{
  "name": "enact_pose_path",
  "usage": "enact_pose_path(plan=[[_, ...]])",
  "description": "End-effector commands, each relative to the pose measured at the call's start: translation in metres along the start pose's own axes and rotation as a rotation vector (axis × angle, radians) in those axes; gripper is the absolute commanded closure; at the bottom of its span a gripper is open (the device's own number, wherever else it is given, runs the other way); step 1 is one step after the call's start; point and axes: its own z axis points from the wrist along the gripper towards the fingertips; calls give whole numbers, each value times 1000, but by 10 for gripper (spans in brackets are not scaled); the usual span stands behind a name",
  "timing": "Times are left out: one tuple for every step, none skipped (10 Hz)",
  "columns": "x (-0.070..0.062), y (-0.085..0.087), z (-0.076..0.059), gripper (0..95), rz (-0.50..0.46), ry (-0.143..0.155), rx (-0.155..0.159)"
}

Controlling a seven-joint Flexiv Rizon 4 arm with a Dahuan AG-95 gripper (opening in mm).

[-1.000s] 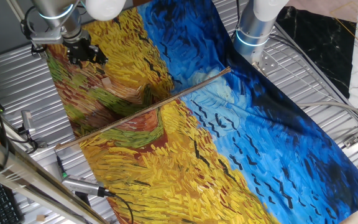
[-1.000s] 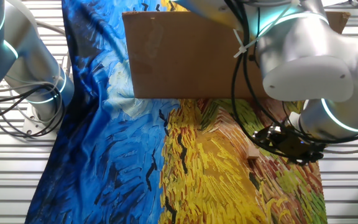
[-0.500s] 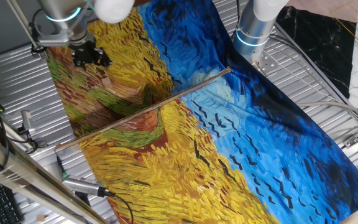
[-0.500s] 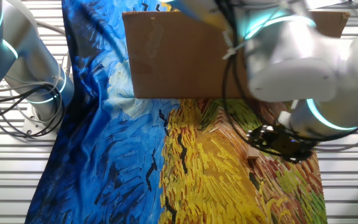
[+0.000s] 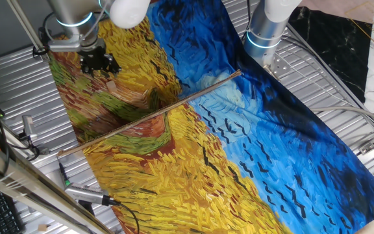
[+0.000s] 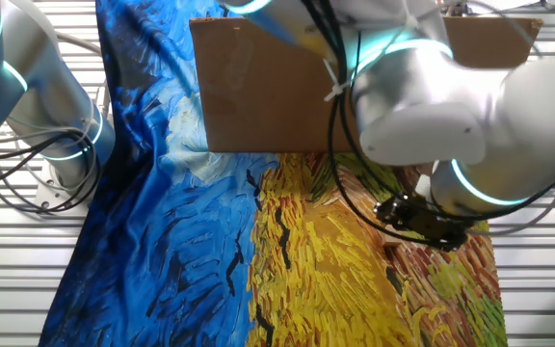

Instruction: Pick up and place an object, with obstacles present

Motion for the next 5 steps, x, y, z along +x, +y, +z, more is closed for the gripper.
enact_pose_path(plan=[[-2, 0, 6, 190, -4, 1, 4], [-3, 0, 9, 190, -6, 2, 5], [-4, 1, 10, 190, -14, 1, 5], [-5, 2, 11, 190, -20, 1, 5], [-4, 3, 11, 190, -18, -1, 5]])
